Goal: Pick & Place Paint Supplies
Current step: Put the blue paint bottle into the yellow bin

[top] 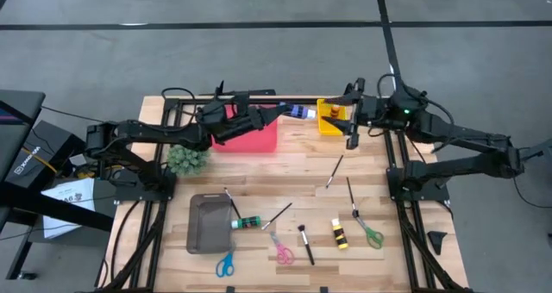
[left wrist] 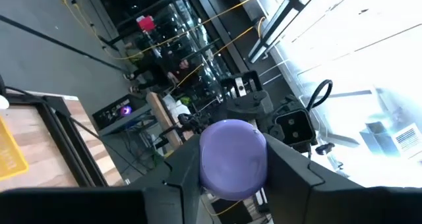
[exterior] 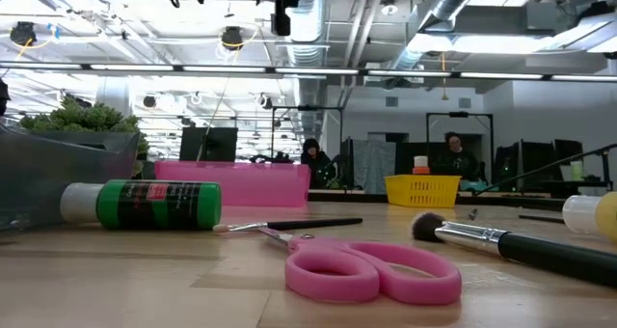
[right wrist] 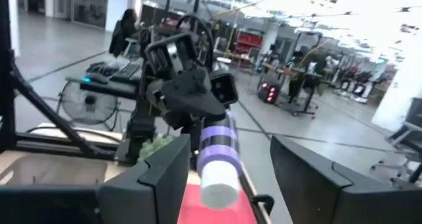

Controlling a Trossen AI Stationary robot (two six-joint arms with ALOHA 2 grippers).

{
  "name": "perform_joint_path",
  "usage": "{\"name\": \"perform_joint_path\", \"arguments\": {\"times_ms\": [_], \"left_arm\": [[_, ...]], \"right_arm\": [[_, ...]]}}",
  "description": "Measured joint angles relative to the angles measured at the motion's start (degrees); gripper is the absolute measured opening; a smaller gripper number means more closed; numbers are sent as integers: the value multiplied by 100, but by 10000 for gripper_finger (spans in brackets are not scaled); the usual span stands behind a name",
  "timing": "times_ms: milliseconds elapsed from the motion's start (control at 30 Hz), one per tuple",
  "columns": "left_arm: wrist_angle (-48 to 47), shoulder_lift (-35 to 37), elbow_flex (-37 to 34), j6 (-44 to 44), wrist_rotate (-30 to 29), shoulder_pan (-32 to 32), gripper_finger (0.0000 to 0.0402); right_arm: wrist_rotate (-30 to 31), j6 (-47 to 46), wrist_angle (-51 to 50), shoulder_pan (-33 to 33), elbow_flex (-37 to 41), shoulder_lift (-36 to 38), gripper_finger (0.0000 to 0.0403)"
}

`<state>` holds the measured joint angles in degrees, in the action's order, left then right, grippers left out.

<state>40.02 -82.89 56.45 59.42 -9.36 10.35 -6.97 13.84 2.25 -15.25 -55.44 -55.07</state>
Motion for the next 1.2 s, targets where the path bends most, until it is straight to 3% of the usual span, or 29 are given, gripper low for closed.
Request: {"name": "perform_joint_path", "arguments": {"times_ms": [333,1000,1200], "left_arm": [[259,0,0,-13,-72,-66,121],[429,-9,0,-20,-5,-92,122],[423,-9,0,-20,-3,-92,122]], "right_arm": [[-19,32,-144,136,-335,-604,207],[406,-34,-320,130,-337,-610,206],[408,-34,-306,130,-337,-644,169]]}}
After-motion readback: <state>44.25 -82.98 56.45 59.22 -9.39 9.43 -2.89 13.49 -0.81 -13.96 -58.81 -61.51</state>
